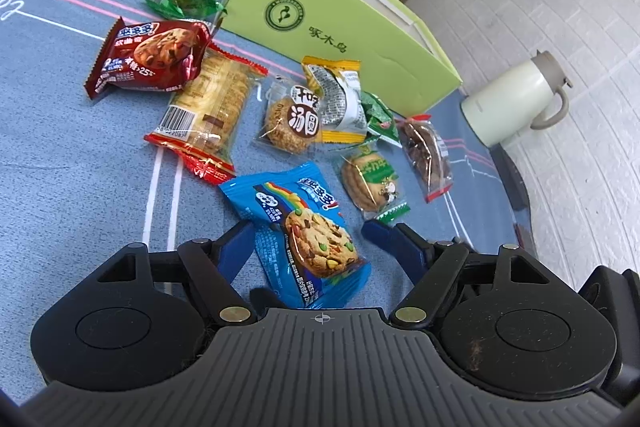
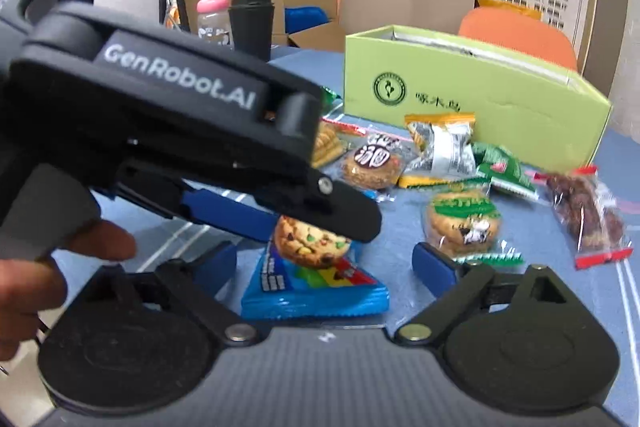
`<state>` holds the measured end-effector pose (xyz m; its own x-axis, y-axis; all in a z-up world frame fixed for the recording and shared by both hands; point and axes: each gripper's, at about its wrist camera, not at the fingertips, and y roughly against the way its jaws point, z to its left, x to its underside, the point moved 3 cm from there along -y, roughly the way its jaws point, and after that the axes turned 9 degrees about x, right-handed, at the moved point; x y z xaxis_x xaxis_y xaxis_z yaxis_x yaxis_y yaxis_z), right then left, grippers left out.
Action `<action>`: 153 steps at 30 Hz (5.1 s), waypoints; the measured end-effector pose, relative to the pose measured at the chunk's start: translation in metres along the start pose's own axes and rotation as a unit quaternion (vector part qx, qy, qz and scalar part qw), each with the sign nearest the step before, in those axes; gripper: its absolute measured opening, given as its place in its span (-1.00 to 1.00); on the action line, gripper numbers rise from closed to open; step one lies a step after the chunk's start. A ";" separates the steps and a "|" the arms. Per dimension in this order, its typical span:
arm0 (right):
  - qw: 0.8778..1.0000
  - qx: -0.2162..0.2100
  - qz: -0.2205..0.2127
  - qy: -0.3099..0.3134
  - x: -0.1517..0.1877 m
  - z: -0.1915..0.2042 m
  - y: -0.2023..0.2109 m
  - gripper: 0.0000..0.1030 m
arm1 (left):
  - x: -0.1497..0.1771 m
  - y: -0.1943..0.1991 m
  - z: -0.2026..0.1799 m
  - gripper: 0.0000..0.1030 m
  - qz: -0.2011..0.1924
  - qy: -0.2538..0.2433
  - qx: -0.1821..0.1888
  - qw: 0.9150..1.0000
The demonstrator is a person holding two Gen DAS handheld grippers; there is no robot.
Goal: Organize snacks
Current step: 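Lower the left tool and grasp the blue cookie pack, then place the blue cookie pack into the green box and open, then grasp the round cookie pack with brown label using the left tool, then drop the round cookie pack into the green box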
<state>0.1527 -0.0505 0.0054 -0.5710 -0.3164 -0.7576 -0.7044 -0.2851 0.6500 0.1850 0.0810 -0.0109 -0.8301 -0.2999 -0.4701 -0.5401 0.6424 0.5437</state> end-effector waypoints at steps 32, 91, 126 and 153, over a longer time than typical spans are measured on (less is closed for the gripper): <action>0.996 0.012 -0.091 0.015 -0.207 -0.083 -0.124 0.23 | -0.231 -0.050 -0.052 -0.93 -0.081 -0.113 -0.051 0.989; 0.993 -0.090 -0.025 -0.076 0.015 -0.035 0.024 0.99 | -0.002 -0.023 -0.016 0.17 0.029 -0.110 -0.039 0.993; 1.000 -0.004 -0.024 -0.012 0.019 -0.020 0.013 0.17 | 0.014 -0.020 -0.028 -0.79 0.043 -0.052 -0.038 0.997; 0.989 0.054 -0.125 -0.053 -0.144 -0.177 -0.085 0.46 | -0.225 -0.129 -0.072 -0.23 -0.040 -0.098 -0.021 0.994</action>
<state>0.3690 -0.1415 0.0698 -0.4102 -0.1507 -0.8994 -0.8670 -0.2416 0.4359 0.4319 0.0149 0.0744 -0.7442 -0.2032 -0.6364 -0.6115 0.5907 0.5265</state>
